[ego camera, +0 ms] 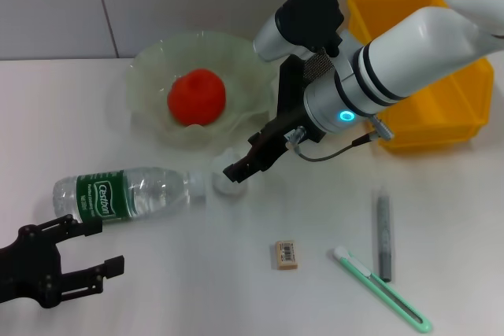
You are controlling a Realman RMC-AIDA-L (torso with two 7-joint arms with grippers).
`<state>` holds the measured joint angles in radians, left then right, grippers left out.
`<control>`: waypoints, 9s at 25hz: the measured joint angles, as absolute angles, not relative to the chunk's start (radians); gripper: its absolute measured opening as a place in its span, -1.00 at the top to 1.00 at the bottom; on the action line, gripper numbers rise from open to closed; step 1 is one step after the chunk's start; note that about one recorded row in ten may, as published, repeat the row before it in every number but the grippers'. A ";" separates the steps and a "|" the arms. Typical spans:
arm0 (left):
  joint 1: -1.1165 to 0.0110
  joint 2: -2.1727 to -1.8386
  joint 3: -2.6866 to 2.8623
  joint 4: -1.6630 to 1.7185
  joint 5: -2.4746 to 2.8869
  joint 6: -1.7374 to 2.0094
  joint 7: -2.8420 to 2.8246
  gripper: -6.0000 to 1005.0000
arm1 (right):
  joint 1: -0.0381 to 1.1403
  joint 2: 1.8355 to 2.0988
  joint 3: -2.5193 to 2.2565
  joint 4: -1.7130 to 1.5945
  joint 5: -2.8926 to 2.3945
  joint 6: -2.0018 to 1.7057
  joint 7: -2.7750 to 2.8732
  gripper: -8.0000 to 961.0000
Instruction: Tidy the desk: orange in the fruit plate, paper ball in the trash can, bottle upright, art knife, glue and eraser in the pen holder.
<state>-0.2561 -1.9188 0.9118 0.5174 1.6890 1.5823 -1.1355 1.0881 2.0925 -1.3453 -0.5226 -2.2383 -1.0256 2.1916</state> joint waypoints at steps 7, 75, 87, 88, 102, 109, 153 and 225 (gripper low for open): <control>-0.258 -1.919 0.911 0.517 1.689 1.582 -1.138 -0.57 | 1.090 2.092 -1.398 -0.492 -2.202 -0.985 2.190 -0.52; -0.278 -1.924 0.847 0.529 1.687 1.581 -1.131 -0.48 | 1.072 2.092 -1.565 -0.442 -2.033 -0.861 2.150 -0.34; -0.278 -1.925 0.847 0.529 1.687 1.574 -1.130 -0.47 | 1.069 2.092 -1.563 -0.444 -2.028 -0.862 2.149 0.02; -0.278 -1.925 0.847 0.529 1.687 1.574 -1.130 -0.46 | 1.069 2.092 -1.562 -0.445 -2.028 -0.864 2.150 0.10; -0.282 -1.926 0.847 0.529 1.689 1.574 -1.130 -0.45 | 0.964 2.050 -1.415 -0.757 -2.196 -1.192 2.295 0.33; -0.287 -1.927 0.847 0.529 1.689 1.574 -1.131 -0.44 | 0.885 2.051 -1.173 -1.003 -2.296 -1.447 2.315 0.33; -0.320 -1.928 0.848 0.529 1.689 1.576 -1.155 -0.38 | 0.748 1.993 -0.689 -1.115 -2.192 -1.226 2.176 -0.52; -0.849 -2.074 1.350 0.835 2.623 1.202 -1.881 -0.29 | 0.492 2.022 -0.693 -0.607 -2.051 -1.598 1.285 -0.54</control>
